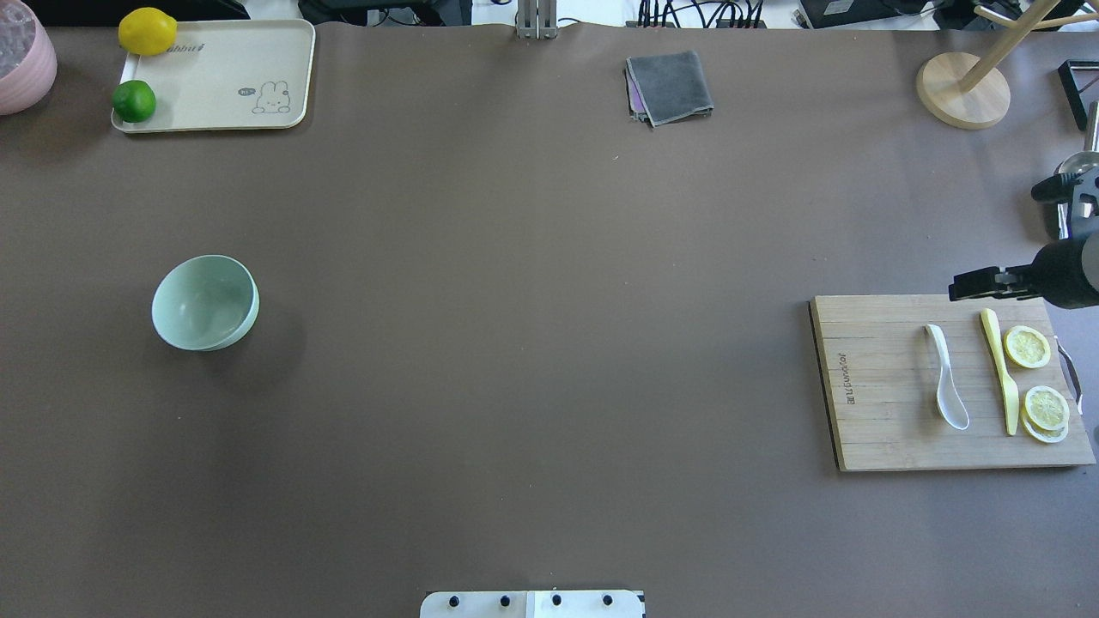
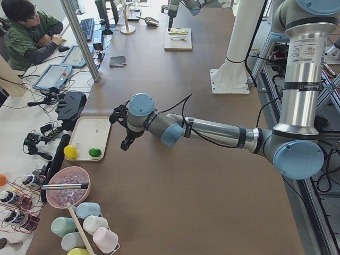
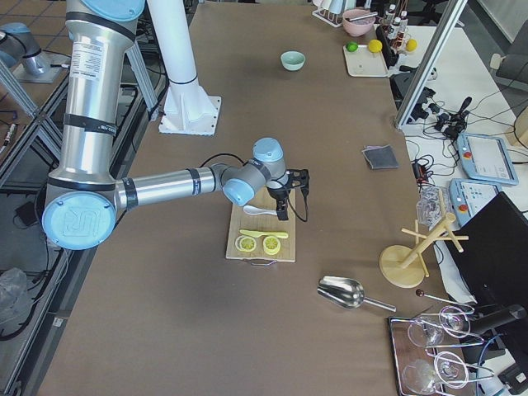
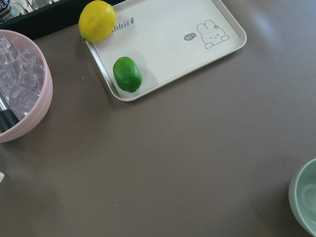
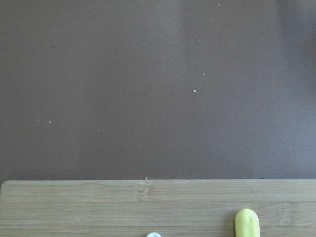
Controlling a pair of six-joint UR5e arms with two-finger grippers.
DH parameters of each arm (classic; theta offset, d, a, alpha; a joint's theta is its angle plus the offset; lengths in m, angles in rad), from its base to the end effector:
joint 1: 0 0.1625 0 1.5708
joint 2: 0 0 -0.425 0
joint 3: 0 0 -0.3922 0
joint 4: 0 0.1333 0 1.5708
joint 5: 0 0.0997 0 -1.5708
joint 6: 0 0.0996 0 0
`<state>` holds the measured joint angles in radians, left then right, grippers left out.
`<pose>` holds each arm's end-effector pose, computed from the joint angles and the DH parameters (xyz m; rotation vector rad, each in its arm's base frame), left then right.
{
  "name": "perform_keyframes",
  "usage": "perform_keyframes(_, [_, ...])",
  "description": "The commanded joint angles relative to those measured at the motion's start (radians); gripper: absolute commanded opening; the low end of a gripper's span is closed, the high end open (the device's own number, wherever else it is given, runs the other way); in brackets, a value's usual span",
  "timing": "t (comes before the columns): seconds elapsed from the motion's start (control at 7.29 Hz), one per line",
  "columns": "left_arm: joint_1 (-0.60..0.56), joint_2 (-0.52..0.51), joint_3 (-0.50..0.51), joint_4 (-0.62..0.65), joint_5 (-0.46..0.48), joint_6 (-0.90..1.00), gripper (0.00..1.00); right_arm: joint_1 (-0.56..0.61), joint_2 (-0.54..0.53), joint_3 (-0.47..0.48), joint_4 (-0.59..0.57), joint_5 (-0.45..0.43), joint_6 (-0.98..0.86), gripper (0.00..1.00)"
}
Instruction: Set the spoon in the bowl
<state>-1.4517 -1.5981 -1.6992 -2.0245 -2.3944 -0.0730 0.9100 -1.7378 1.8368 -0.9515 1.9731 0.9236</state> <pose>0.0019 -0.5230 0.5250 0.4956 0.8497 0.2931 -0.2048 -0.4171 0.5462 0.2235 -0.7742 0.1040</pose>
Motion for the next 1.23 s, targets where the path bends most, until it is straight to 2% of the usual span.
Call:
perform_keyframes(0.0, [0.014, 0.003, 0.000, -0.010, 0.000, -0.019, 0.98, -0.074, -0.011, -0.001, 0.030, -0.066, 0.060, 0.93])
perform_keyframes(0.14, [0.025, 0.009, 0.003, -0.031, 0.000, -0.037, 0.98, -0.085, -0.020, 0.001, 0.030, -0.077, 0.060, 0.91])
perform_keyframes(0.41, [0.100, 0.024, 0.030, -0.112, 0.003, -0.198, 0.98, -0.083, -0.011, 0.022, 0.028, -0.079, 0.052, 0.92])
perform_keyframes(0.82, [0.256, 0.023, 0.202, -0.476, 0.007, -0.526, 0.98, -0.025, -0.009, 0.076, 0.022, -0.013, 0.041, 0.95])
perform_keyframes(0.96, [0.301, 0.020, 0.202, -0.543, 0.011, -0.636, 0.98, 0.007, -0.009, 0.078, 0.025, 0.030, 0.012, 0.96])
perform_keyframes(1.1, [0.359, 0.020, 0.202, -0.606, 0.050, -0.718, 0.98, 0.019, -0.014, 0.078, 0.027, 0.032, -0.002, 0.97])
